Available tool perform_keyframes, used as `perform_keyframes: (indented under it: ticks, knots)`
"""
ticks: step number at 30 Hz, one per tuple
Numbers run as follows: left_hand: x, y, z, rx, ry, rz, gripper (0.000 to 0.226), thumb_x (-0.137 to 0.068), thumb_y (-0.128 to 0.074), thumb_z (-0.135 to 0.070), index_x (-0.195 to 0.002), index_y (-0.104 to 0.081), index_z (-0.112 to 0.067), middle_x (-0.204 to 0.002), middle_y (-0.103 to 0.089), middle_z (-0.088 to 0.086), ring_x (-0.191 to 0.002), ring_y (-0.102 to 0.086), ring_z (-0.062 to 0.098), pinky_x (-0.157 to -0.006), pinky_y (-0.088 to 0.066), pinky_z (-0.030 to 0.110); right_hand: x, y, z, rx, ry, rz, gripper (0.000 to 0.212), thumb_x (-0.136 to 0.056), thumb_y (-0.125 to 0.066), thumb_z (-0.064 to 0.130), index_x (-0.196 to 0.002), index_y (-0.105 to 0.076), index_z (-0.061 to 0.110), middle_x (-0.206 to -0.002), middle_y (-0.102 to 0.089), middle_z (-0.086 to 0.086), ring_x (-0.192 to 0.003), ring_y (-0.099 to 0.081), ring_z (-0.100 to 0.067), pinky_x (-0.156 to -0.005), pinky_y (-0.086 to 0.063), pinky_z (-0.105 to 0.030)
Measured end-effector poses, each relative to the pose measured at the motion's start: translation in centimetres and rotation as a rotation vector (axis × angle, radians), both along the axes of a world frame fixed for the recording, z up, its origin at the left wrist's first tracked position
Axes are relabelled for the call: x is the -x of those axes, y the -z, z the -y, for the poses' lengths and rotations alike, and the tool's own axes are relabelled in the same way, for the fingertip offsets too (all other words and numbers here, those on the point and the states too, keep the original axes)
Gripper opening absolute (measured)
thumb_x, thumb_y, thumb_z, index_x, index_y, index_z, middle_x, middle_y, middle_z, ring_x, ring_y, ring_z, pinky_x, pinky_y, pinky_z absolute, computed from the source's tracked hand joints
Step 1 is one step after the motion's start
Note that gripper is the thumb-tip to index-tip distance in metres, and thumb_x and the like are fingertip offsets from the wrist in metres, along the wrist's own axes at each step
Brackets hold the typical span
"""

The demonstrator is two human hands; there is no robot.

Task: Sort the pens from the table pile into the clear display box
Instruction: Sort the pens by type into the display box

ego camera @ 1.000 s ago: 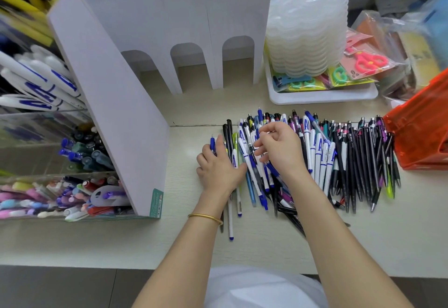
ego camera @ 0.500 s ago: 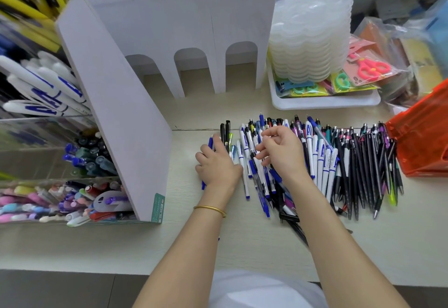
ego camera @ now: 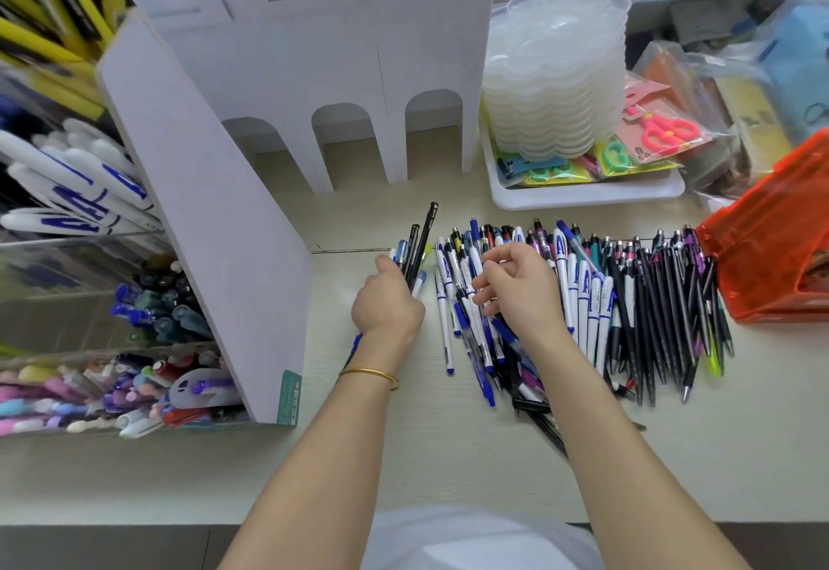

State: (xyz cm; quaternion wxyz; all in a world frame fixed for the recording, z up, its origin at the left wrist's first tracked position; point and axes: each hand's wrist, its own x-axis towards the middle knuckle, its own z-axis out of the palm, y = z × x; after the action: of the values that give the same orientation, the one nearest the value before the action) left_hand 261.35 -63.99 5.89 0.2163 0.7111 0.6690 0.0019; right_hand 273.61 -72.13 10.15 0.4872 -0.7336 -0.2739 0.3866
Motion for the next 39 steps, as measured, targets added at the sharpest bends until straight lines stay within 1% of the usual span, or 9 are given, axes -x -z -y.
perform_keyframes:
  ticks: [7, 11, 14, 17, 21, 26, 31, 35, 39]
  knots:
    - [1.4, -5.0, -0.1, -0.025, -0.172, 0.745, 0.039, -0.076, -0.066, -0.007, -0.105, -0.042, -0.016, -0.080, -0.052, -0.002, -0.066, -0.051, 0.013, -0.051, -0.040, 0.018, 3.1, 0.2, -0.1, 0.023, -0.079, -0.119, 0.012, -0.098, -0.045, 0.009, -0.092, -0.055, 0.012, -0.082, -0.063, -0.013, -0.062, -0.060, -0.018, -0.050, -0.051, -0.028]
    - [1.6, -8.3, -0.5, -0.062, -0.228, 1.059, 0.037, -0.077, -0.063, 0.002, -0.099, -0.044, -0.022, -0.078, -0.050, -0.004, -0.064, -0.050, 0.009, -0.063, -0.048, 0.019, 6.5, 0.7, 0.2, 0.040, -0.042, -0.123, 0.014, -0.100, -0.043, 0.028, -0.094, -0.053, 0.021, -0.089, -0.057, 0.000, -0.085, -0.060, -0.017, -0.080, -0.054, -0.041]
    - [1.4, -9.7, -0.6, -0.087, -0.223, 1.188, 0.042, -0.077, -0.063, 0.006, -0.099, -0.045, -0.024, -0.083, -0.053, -0.004, -0.071, -0.055, 0.010, -0.076, -0.054, 0.033, 8.1, 0.4, -0.1, 0.187, 0.030, -0.439, 0.028, -0.100, -0.034, 0.044, -0.111, -0.053, 0.026, -0.109, -0.056, -0.001, -0.098, -0.057, -0.021, -0.095, -0.047, -0.051]
    - [1.2, -10.4, -0.4, -0.107, -0.154, 1.230, 0.048, -0.076, -0.063, 0.008, -0.104, -0.044, -0.027, -0.083, -0.055, -0.005, -0.072, -0.058, 0.008, -0.078, -0.057, 0.038, 8.7, 0.0, -0.2, 0.290, 0.092, -0.950, 0.049, -0.096, -0.034, 0.061, -0.117, -0.055, 0.022, -0.121, -0.056, -0.008, -0.104, -0.059, -0.032, -0.089, -0.047, -0.060]
    - [1.2, -10.9, -0.1, -0.144, -0.026, 1.228, 0.051, -0.076, -0.064, 0.008, -0.100, -0.045, -0.032, -0.078, -0.054, -0.007, -0.066, -0.055, 0.003, -0.074, -0.056, 0.035, 9.0, 0.2, -0.3, 0.078, 0.268, -1.388, 0.056, -0.093, -0.044, 0.061, -0.109, -0.059, 0.009, -0.120, -0.059, -0.023, -0.105, -0.061, -0.043, -0.075, -0.052, -0.055]
    - [1.7, -10.9, 0.6, -0.169, 0.162, 1.228, 0.055, -0.076, -0.063, 0.012, -0.121, -0.045, -0.016, -0.077, -0.051, -0.004, -0.065, -0.051, 0.008, -0.066, -0.050, 0.021, 8.6, 0.0, -0.8, -0.127, 0.351, -1.392, 0.061, -0.089, -0.055, 0.057, -0.115, -0.059, 0.002, -0.121, -0.058, -0.021, -0.106, -0.063, -0.040, -0.077, -0.057, -0.049]
    - [2.1, -10.0, 1.6, -0.221, 0.253, 1.221, 0.062, -0.075, -0.066, 0.014, -0.126, -0.041, -0.012, -0.088, -0.054, -0.014, -0.073, -0.056, 0.000, -0.069, -0.049, 0.015, 8.9, -0.9, -1.4, -0.176, 0.315, -1.333, 0.045, -0.091, -0.057, 0.046, -0.082, -0.078, 0.007, -0.091, -0.073, -0.013, -0.092, -0.067, -0.026, -0.084, -0.055, -0.038]
    - [2.3, -9.8, 2.0, -0.194, 0.290, 1.247, 0.080, -0.077, -0.069, 0.007, -0.134, -0.031, -0.035, -0.108, -0.052, -0.036, -0.103, -0.060, 0.002, -0.086, -0.053, 0.025, 8.4, -1.2, -1.9, -0.228, 0.329, -1.326, 0.041, -0.094, -0.053, 0.043, -0.096, -0.075, 0.008, -0.101, -0.072, -0.011, -0.092, -0.069, -0.023, -0.087, -0.053, -0.033]
    - [2.5, -9.5, 2.8, -0.168, 0.206, 1.309, 0.089, -0.074, -0.071, -0.001, -0.134, -0.026, -0.050, -0.123, -0.055, -0.009, -0.110, -0.063, 0.024, -0.088, -0.056, 0.034, 8.1, -1.9, -2.3, -0.275, 0.284, -1.341, 0.036, -0.095, -0.052, 0.041, -0.101, -0.072, 0.011, -0.096, -0.074, -0.008, -0.082, -0.073, -0.020, -0.083, -0.055, -0.031]
